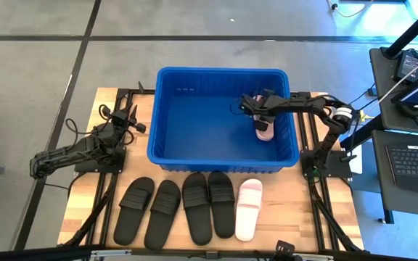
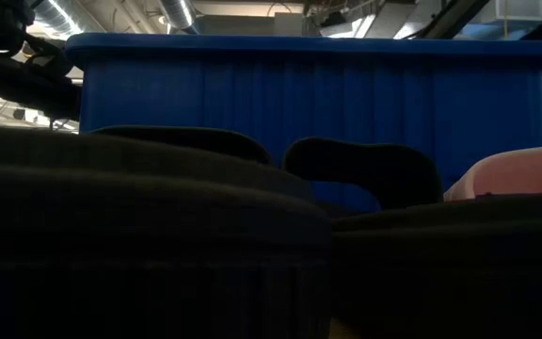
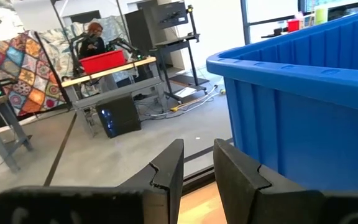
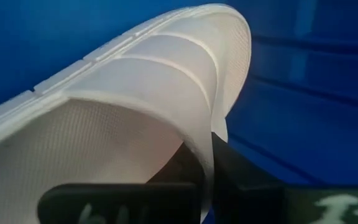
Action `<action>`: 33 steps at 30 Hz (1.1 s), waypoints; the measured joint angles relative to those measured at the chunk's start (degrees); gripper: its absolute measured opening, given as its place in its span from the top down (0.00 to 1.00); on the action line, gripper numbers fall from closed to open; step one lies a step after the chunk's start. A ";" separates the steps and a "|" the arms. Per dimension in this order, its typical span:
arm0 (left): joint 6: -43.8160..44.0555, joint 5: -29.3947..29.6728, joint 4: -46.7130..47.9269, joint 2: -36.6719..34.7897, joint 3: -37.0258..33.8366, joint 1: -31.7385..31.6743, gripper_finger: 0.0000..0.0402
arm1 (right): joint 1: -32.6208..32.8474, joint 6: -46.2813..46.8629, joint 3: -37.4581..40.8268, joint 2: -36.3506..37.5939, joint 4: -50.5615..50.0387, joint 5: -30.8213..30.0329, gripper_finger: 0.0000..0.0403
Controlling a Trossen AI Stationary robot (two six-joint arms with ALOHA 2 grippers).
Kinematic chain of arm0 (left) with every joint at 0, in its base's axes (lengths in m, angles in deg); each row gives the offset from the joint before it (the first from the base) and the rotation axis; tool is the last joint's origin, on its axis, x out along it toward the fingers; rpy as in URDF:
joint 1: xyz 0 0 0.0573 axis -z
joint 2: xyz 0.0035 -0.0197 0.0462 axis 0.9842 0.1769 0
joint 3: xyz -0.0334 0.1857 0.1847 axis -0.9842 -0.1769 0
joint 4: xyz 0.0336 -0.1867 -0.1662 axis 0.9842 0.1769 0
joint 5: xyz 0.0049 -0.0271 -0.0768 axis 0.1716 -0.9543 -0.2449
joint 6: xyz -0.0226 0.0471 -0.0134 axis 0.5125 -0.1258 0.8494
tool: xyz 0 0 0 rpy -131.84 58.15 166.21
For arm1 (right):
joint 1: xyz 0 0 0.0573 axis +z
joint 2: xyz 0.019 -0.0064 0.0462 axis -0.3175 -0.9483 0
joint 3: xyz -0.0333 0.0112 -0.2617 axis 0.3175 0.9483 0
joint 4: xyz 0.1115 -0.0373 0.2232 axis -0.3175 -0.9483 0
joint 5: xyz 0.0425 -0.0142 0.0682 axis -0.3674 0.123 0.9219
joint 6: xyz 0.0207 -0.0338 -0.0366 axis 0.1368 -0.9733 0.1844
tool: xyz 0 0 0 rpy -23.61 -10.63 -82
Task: Pick and place slides into bin
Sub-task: Put the pink slipper into the blue bin
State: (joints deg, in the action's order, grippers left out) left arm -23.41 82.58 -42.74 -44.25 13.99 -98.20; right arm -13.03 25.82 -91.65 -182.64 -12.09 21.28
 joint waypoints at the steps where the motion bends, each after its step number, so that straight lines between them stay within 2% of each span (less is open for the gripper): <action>1: 0.01 0.11 0.00 0.00 0.00 0.00 0.79 | -0.08 -0.37 0.54 0.02 0.86 0.03 0.97; 3: 0.02 0.15 0.00 0.01 0.00 -0.02 0.79 | -0.14 -0.40 1.07 0.07 1.78 -0.02 0.96; 9: 0.04 0.20 0.00 0.01 0.00 -0.01 0.79 | -0.23 -0.41 1.07 -0.11 2.98 -0.13 0.83; 17: 0.09 0.20 0.00 0.02 0.00 0.00 0.79 | -0.22 -0.54 1.07 -0.11 4.21 -0.09 0.70; 28: 0.11 0.20 0.00 0.02 0.00 -0.02 0.79 | -0.20 -0.61 1.02 -0.13 2.27 1.41 0.32; 33: 0.11 0.20 0.00 0.01 0.00 0.00 0.79 | -0.16 -0.46 1.00 -0.12 -0.34 1.48 0.24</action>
State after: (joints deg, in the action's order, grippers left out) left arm -23.30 82.78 -42.74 -44.24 13.99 -98.20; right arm -13.19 25.36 -90.65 -182.77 -12.42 22.77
